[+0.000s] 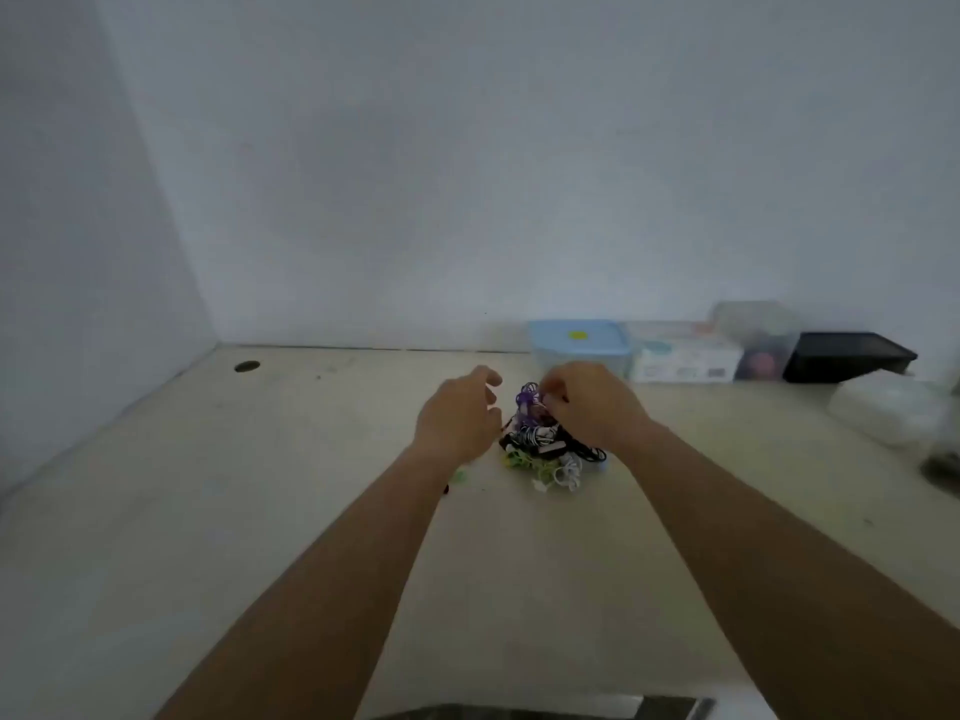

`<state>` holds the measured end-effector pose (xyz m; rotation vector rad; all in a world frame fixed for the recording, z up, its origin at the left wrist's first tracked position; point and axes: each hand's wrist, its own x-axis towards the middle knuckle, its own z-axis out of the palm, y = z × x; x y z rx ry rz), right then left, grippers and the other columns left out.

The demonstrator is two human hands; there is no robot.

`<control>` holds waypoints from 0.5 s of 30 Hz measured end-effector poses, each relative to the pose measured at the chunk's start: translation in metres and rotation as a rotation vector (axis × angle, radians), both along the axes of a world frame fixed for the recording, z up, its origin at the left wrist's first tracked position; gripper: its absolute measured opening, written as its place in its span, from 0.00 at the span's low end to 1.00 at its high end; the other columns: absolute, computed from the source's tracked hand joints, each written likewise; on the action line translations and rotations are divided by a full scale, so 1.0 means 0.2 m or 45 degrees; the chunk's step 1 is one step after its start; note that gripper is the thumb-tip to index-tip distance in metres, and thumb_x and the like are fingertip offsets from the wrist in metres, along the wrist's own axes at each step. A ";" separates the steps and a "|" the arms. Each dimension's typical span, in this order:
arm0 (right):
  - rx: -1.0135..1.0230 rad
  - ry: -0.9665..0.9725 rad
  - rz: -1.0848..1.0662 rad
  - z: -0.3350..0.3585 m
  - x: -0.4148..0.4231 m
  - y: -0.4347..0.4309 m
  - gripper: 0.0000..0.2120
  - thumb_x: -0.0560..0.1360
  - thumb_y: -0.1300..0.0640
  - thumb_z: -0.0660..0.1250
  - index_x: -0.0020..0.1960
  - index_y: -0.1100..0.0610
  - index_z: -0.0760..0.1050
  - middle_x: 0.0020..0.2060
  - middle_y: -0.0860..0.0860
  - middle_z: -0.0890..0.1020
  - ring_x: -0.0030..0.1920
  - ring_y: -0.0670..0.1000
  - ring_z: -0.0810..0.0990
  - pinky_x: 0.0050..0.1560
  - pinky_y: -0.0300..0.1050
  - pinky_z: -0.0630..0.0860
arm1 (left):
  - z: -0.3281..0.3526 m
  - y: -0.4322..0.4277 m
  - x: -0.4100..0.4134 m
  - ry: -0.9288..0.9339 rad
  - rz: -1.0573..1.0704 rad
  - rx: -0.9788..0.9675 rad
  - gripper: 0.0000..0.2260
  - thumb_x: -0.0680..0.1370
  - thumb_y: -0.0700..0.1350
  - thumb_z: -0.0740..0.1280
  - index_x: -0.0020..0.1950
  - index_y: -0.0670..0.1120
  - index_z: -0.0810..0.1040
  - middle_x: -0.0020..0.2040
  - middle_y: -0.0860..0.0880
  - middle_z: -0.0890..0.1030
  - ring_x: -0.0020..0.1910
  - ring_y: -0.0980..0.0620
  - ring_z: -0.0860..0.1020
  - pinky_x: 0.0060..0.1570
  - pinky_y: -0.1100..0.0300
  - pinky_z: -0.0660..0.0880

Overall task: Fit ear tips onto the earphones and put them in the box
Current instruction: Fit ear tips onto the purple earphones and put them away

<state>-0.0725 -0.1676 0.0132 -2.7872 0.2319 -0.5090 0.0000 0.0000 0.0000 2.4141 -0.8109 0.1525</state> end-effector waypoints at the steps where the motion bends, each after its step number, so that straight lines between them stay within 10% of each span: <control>1: 0.050 -0.025 -0.036 -0.01 0.03 0.00 0.08 0.77 0.54 0.64 0.52 0.52 0.81 0.49 0.49 0.83 0.49 0.51 0.81 0.52 0.52 0.80 | -0.03 -0.02 0.03 0.110 -0.010 -0.088 0.16 0.77 0.41 0.65 0.64 0.51 0.73 0.53 0.54 0.82 0.53 0.51 0.79 0.52 0.56 0.76; 15: 0.439 0.033 -0.139 -0.01 0.24 -0.03 0.06 0.72 0.48 0.71 0.45 0.50 0.82 0.35 0.45 0.83 0.39 0.45 0.82 0.46 0.47 0.81 | -0.12 -0.14 0.14 0.709 -0.120 -0.703 0.23 0.73 0.25 0.59 0.64 0.40 0.74 0.44 0.52 0.85 0.40 0.47 0.77 0.36 0.59 0.73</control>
